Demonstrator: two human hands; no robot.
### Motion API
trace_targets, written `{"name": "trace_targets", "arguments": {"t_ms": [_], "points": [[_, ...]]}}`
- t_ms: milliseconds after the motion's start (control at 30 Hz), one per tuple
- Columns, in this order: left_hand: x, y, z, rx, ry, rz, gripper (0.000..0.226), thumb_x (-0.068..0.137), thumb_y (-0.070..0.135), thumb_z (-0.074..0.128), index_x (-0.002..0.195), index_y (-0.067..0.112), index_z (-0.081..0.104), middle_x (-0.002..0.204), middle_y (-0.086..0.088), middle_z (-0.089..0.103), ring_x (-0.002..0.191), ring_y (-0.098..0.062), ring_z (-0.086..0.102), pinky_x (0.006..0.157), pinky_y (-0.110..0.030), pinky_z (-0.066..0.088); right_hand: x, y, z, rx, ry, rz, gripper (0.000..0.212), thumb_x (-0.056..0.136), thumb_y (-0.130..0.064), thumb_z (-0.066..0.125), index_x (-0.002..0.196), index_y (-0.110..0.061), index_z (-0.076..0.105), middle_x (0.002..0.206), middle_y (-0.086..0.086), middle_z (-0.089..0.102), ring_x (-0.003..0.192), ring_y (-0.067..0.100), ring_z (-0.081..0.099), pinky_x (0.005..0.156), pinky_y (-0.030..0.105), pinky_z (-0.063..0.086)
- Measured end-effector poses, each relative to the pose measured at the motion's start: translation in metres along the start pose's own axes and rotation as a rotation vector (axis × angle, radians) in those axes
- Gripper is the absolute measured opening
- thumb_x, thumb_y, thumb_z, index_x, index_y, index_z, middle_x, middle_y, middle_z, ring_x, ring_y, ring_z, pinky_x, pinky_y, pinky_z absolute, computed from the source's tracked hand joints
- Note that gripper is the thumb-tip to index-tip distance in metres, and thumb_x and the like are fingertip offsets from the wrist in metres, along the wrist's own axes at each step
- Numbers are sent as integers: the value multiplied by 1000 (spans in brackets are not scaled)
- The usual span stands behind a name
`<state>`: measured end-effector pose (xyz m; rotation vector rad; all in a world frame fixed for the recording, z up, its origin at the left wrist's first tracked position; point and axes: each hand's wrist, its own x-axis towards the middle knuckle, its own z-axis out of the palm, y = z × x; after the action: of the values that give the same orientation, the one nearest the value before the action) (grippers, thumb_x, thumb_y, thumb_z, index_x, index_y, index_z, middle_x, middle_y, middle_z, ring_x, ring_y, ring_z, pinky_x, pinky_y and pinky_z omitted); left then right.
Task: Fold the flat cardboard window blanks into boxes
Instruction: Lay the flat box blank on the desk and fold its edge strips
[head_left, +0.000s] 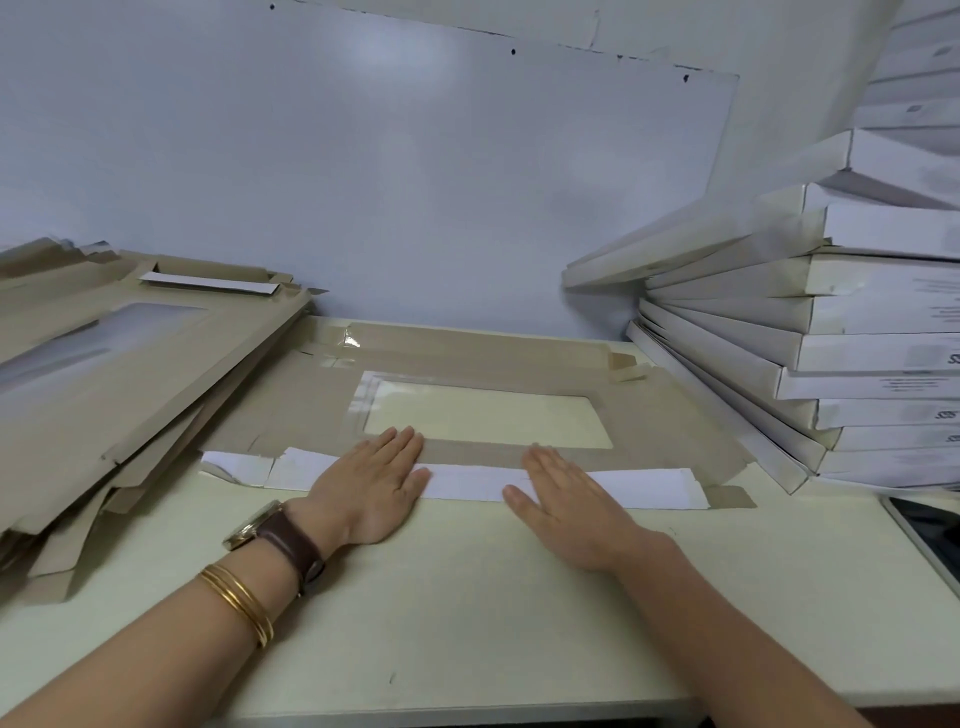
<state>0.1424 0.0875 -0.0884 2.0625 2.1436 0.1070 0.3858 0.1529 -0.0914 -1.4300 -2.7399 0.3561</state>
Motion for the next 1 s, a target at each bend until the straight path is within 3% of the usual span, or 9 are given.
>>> {"name": "trace_targets", "arguments": {"t_ms": [233, 400, 533, 800, 900, 1000], "points": [[-7, -19, -1, 21, 5, -56, 58, 102, 46, 8, 154, 23, -2, 161, 9, -8, 148, -9, -8, 119, -33, -5, -23, 70, -11, 3, 46, 150, 76, 96, -62, 15, 156, -17, 6, 163, -3, -2, 148, 7, -5, 117, 26, -2], [-11, -31, -3, 46, -5, -109, 53, 100, 51, 5, 152, 40, -2, 160, 18, -7, 148, -9, -8, 118, -48, -8, -33, 95, -18, -11, 35, 212, 76, 96, -63, 14, 155, -17, 3, 163, -4, -3, 148, 6, -7, 117, 25, -3], [-17, -47, -6, 29, -17, -148, 51, 100, 53, 6, 150, 46, -2, 160, 17, -8, 148, -13, -8, 118, -48, -4, -38, 105, -20, 8, 38, 237, 76, 95, -64, 15, 155, -19, 2, 162, -7, -6, 147, 4, -9, 117, 25, -3], [-22, -65, -6, 0, 31, -213, 50, 103, 44, 8, 152, 40, -1, 162, 10, -4, 149, -15, -4, 118, -38, -2, -36, 103, -18, -38, 62, 270, 80, 93, -66, 15, 155, -18, 4, 163, -4, -2, 149, 12, -6, 119, 31, 2], [-22, -63, -5, 23, 68, -218, 51, 102, 45, 9, 152, 40, 5, 162, 9, 3, 148, -17, -2, 118, -43, -3, -36, 101, -18, -47, 75, 261, 81, 93, -66, 18, 155, -16, 5, 163, -3, -1, 149, 14, -7, 120, 33, 2], [-24, -60, -4, 33, 226, -229, 52, 101, 45, 21, 152, 31, 17, 157, 7, 17, 148, -20, 0, 115, -51, -8, -39, 97, -19, -37, 148, 221, 79, 94, -64, 22, 155, -17, 3, 163, -3, -3, 148, 13, -12, 120, 33, -2]]}}
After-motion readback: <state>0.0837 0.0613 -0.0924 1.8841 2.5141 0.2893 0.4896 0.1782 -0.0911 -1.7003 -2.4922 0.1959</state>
